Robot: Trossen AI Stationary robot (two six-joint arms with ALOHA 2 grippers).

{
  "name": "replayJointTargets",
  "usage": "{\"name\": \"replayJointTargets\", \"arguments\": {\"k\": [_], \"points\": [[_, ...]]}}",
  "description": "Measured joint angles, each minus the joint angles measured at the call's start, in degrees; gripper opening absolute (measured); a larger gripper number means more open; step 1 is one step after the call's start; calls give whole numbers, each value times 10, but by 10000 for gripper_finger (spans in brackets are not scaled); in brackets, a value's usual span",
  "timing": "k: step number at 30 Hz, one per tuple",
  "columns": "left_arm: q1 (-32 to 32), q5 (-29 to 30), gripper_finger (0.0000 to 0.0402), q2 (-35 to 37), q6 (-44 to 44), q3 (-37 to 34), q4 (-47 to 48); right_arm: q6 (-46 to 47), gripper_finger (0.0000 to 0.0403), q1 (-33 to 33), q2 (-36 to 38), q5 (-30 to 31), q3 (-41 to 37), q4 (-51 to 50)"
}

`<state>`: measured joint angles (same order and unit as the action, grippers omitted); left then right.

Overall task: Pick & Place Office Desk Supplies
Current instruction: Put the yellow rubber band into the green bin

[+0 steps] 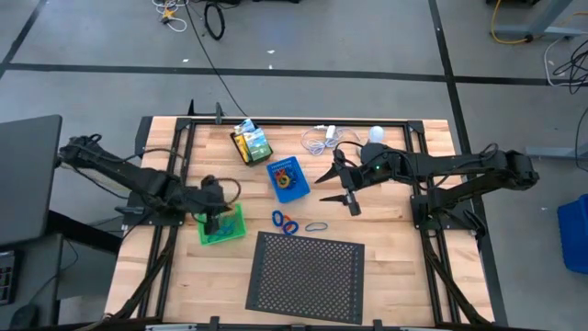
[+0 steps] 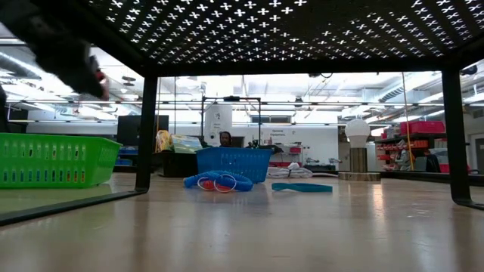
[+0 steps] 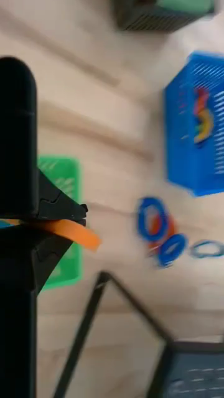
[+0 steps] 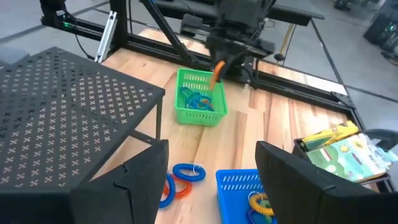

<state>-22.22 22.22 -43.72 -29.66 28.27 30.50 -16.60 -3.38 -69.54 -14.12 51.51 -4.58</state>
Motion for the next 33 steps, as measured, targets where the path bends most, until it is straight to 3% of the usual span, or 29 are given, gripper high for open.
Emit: {"name": "replayJointTargets", "arguments": {"k": [7, 16, 22, 33], "points": [[-56, -17, 1, -82, -126, 0, 92, 14, 249, 0, 0, 19, 0, -35], [-66, -63, 19, -189, -163, 0, 86, 29, 249, 0, 0, 25, 0, -84], [-67, -68, 69, -207, -175, 0, 70, 33, 249, 0, 0, 48, 0, -127], [-102, -47, 197, -202, -185, 0, 66, 57, 249, -1, 0, 96, 0, -226]]}}
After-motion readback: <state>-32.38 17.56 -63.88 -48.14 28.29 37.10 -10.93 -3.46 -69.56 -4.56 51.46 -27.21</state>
